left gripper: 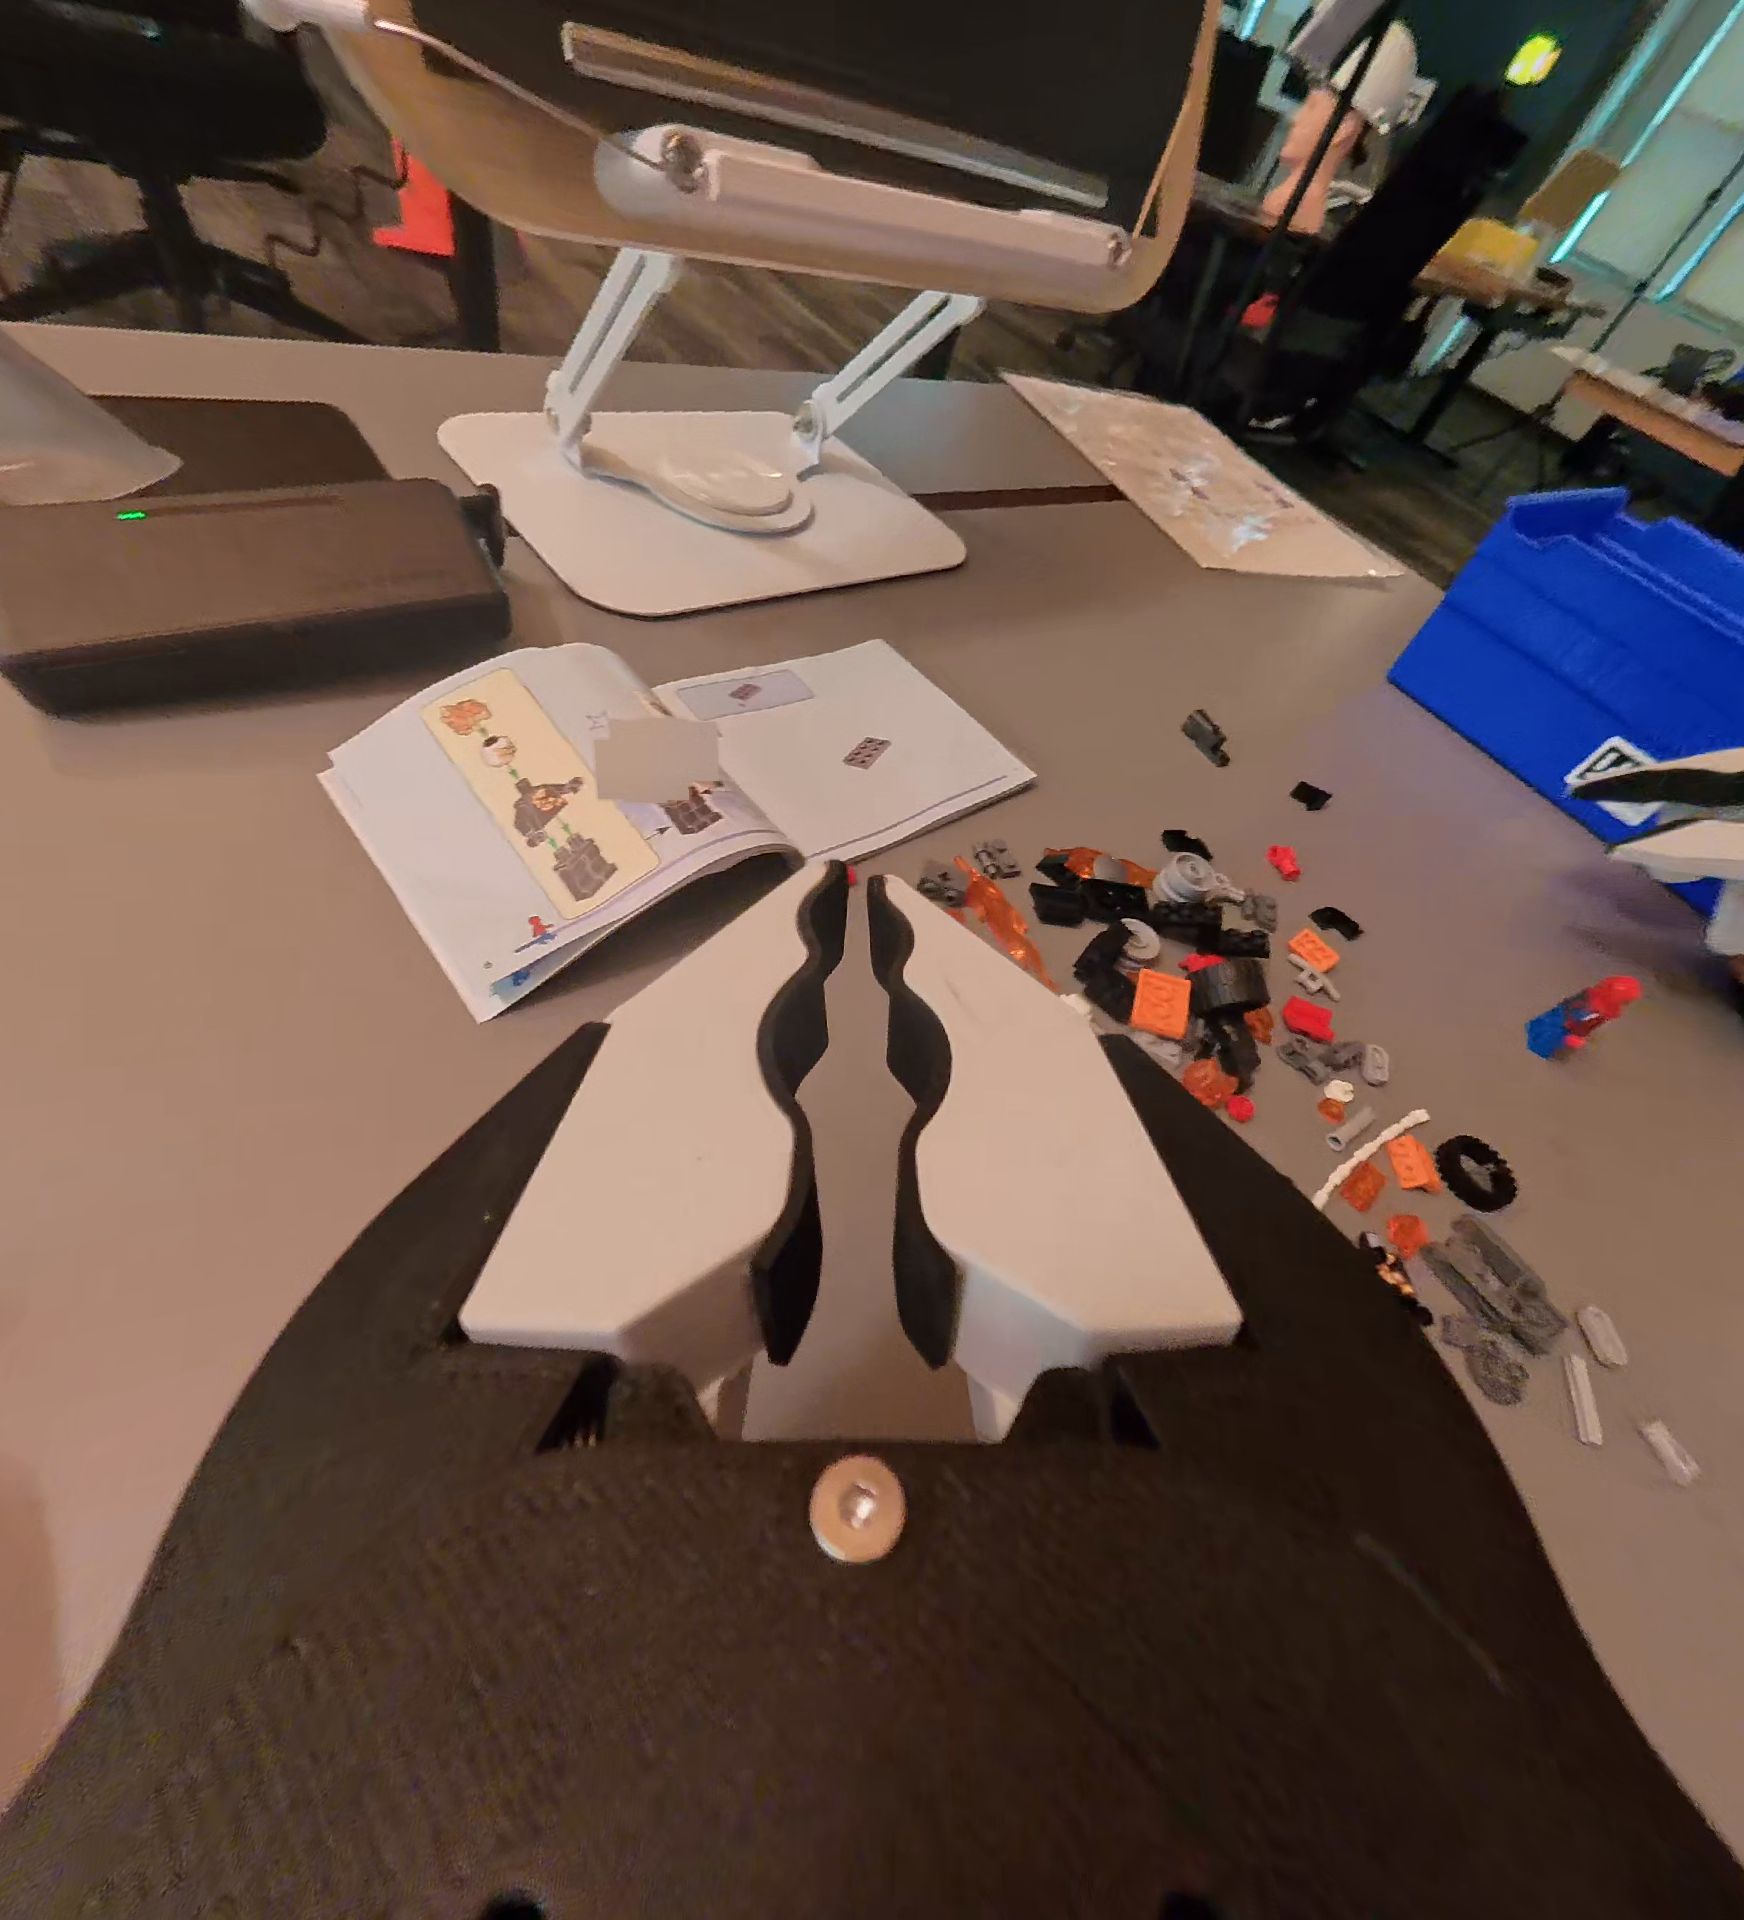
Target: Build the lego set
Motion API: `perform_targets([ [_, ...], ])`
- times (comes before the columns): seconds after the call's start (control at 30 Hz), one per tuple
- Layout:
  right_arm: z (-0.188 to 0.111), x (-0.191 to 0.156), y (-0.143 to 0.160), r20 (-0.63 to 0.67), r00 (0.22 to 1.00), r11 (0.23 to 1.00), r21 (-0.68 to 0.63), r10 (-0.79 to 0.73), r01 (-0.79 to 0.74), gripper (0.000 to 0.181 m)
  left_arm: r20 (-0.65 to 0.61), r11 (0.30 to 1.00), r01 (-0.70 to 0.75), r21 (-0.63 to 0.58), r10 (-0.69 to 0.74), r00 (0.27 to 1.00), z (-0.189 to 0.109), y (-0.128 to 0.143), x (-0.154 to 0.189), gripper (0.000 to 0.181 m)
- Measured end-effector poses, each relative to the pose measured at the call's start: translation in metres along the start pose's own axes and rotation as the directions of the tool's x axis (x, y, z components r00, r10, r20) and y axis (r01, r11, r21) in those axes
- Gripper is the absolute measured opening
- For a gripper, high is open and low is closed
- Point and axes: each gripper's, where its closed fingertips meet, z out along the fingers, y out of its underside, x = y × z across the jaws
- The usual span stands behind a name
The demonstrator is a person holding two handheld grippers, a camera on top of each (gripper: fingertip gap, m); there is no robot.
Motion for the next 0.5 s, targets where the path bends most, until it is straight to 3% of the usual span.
perform_targets([
  [0.23, -0.003, -0.009, -0.001, -0.01, 0.997, 0.997, 0.014, -0.082, 0.082, 0.035, -0.163, 0.997, 0.043, 0.062, -0.032, 0.986, 0.0, -0.007, 0.027, 0.0],
  [0.5, -0.009, -0.015, -0.004, -0.002, 0.994, 0.993, 0.049, -0.109, 0.109, 0.033, -0.128, 0.998, -0.03, 0.056, 0.037, 0.991, 0.005, -0.001, 0.028, 0.0],
])
